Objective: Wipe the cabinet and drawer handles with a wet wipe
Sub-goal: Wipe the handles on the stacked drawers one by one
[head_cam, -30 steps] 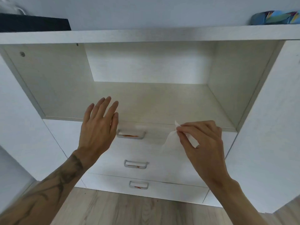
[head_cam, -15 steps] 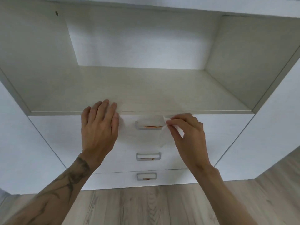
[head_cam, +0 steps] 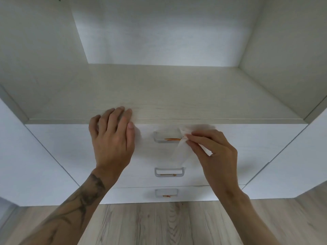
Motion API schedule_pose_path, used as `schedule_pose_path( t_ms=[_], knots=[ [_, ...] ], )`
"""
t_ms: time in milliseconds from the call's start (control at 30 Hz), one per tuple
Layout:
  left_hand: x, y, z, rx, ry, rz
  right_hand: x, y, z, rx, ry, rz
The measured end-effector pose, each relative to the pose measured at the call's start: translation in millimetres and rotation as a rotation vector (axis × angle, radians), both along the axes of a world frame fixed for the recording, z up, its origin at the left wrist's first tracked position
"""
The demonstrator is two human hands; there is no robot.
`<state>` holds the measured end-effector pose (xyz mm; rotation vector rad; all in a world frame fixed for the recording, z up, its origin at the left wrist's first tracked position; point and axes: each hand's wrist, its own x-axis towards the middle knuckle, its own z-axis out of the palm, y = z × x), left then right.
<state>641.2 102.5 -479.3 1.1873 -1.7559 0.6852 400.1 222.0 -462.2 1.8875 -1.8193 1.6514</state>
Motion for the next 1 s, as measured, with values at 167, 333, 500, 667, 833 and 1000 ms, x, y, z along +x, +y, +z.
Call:
schedule_pose_path(
  t_ms=[167, 333, 500, 667, 833, 1000],
  knots=[
    [0.4, -9.6, -4.5, -0.075, 0.003, 0.004, 14.2, -13.4, -1.9, -0.09, 0.16, 0.052],
    [2.9, -19.5, -11.8, -0.154, 0.003, 0.0, -2.3, -7.5, -8.6, -0.123, 0.174, -0.044],
    [2.0, -25.3, -15.0, -0.204, 0.0, 0.011, 11.8, -16.0, -9.2, -0.16, 0.213, 0.022],
    [0.7, -28.7, -17.7, -0.226, 0.004, 0.029, -0.5, -12.6, -16.8, -0.171, 0.141, -0.045],
    [1.5, -32.1, -19.6, -0.25, -0.009, 0.036, 20.4, -16.0, -10.1, -0.175, 0.143, 0.043],
    [0.3, -34.3, -20.3, -0.271, 0.001, 0.054, 11.9, -3.8, 6.5, -0.105, -0.109, -0.013]
  ],
)
